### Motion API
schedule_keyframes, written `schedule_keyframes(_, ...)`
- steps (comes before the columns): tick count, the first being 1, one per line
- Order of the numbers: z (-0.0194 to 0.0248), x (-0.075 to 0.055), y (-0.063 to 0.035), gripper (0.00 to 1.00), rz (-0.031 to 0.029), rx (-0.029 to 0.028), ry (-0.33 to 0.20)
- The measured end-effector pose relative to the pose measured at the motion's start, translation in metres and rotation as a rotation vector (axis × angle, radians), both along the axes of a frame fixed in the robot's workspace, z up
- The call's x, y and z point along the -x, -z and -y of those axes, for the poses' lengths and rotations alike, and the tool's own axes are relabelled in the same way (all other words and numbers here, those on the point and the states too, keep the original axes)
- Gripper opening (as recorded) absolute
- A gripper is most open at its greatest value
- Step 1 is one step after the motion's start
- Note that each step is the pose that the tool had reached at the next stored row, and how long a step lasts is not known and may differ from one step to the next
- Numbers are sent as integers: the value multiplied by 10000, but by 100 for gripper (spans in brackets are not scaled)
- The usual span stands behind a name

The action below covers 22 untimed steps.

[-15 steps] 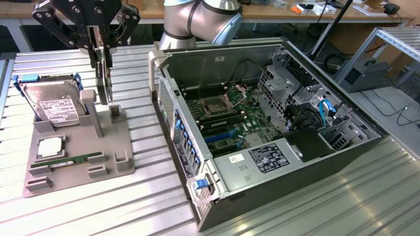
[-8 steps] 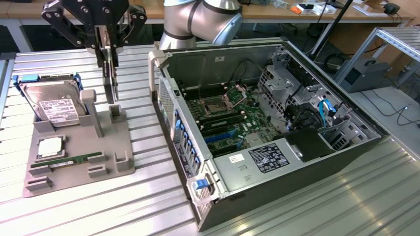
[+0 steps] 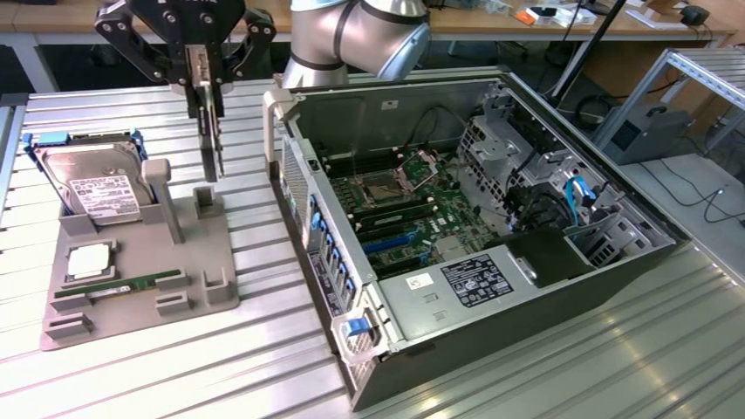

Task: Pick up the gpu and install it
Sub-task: 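Pick up the gpu and move the gpu toward the slot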

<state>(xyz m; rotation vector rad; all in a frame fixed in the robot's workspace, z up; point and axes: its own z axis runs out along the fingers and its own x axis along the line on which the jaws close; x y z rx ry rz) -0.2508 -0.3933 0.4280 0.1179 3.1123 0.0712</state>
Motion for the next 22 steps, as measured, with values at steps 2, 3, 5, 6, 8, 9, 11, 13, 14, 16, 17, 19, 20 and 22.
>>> schedule_keyframes(2, 0, -24, 0, 27, 1, 1, 0)
schedule_keyframes(3, 0, -39, 0, 27, 1, 3, 0)
schedule_keyframes(5, 0, -53, 0, 27, 1, 4, 1)
schedule_keyframes(6, 0, -66, 0, 27, 1, 4, 0)
schedule_keyframes(8, 0, -89, 0, 27, 0, 8, 0)
schedule_keyframes(9, 0, -98, 0, 27, 1, 9, 0)
schedule_keyframes(11, 0, -122, 0, 27, 1, 14, 0)
schedule_keyframes(13, 0, -149, 0, 27, 1, 21, 0)
schedule_keyframes(14, 0, -154, 0, 27, 1, 22, 0)
schedule_keyframes(16, 0, -165, 0, 27, 0, 24, 0)
schedule_keyframes(17, 0, -170, 0, 27, 0, 26, 0)
schedule_keyframes(19, 0, -187, 0, 27, 1, 29, 0)
schedule_keyframes(20, 0, -195, 0, 27, 0, 31, 0)
schedule_keyframes(22, 0, -225, 0, 27, 1, 38, 0)
